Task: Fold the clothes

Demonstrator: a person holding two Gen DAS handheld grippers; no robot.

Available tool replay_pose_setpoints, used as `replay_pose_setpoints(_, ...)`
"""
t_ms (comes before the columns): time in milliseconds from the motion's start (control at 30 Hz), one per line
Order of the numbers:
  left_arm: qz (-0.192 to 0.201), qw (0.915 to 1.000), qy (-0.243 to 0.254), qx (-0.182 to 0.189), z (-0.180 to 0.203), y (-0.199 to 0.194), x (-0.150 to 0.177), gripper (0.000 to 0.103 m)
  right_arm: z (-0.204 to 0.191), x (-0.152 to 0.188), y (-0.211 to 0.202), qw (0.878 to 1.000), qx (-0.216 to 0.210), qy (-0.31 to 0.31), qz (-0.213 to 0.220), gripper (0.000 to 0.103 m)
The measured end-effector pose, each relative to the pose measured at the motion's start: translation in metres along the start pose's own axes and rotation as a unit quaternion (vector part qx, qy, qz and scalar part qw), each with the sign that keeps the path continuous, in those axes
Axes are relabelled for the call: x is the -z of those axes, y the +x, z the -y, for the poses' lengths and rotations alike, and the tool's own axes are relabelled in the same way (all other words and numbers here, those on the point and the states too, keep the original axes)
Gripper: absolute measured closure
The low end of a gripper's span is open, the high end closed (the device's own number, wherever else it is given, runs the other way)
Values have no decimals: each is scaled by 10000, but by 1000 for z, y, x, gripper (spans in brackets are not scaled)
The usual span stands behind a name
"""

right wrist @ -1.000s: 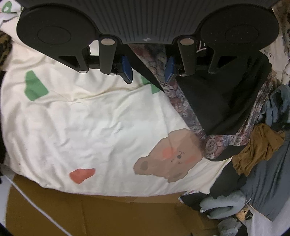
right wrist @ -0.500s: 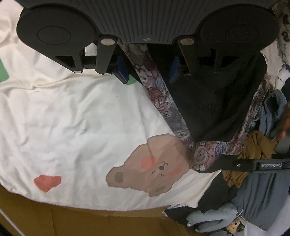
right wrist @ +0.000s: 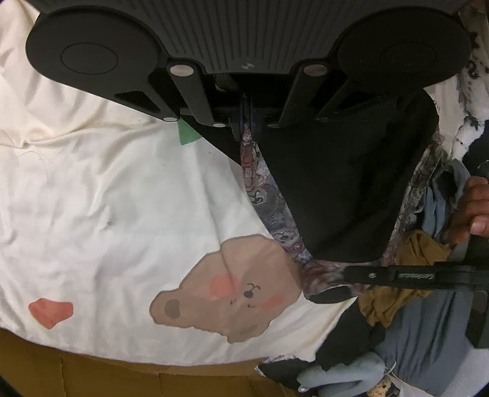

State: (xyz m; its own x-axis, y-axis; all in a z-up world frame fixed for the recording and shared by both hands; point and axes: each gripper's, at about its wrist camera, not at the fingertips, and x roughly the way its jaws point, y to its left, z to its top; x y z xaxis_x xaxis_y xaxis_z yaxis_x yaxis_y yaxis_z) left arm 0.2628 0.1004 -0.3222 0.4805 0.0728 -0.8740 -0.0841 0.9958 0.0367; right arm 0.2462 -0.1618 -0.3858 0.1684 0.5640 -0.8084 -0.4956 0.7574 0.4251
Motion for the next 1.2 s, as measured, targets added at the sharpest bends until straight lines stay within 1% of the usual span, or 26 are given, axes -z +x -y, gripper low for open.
replay_pose_setpoints(200,-76,9985,-320,-434,-34,-38,14,100,0,4,-22,9997,66,79,213,102)
replay_pose_setpoints(367,-174,9949,-602,-793,-64,-74,37,100,-6,11,-41,9995,59,103,308,102)
replay_pose_setpoints(533,-389,9914,-849,-912,-86,-92,66,100,-14,21,-52,9995,11,127,305,102)
replay_pose_setpoints(733,-649,9858,-1143,-1050,-112,-114,100,100,-23,34,-59,9998,52,124,141,102)
replay_pose_setpoints(867,-821,9810,-1338,-1140,-129,-128,122,101,-28,43,-67,9997,237,90,9,103)
replay_pose_setpoints(967,-950,9769,-1483,-1208,-142,-139,139,101,-24,48,-77,9988,467,169,15,103)
replay_pose_setpoints(1133,-1042,9736,-1735,-1056,-149,-139,156,101,-10,59,-101,9963,827,232,-51,103)
replay_pose_setpoints(1200,-1053,9745,-1744,-945,-148,-137,160,101,-4,64,-110,9949,958,297,-76,103)
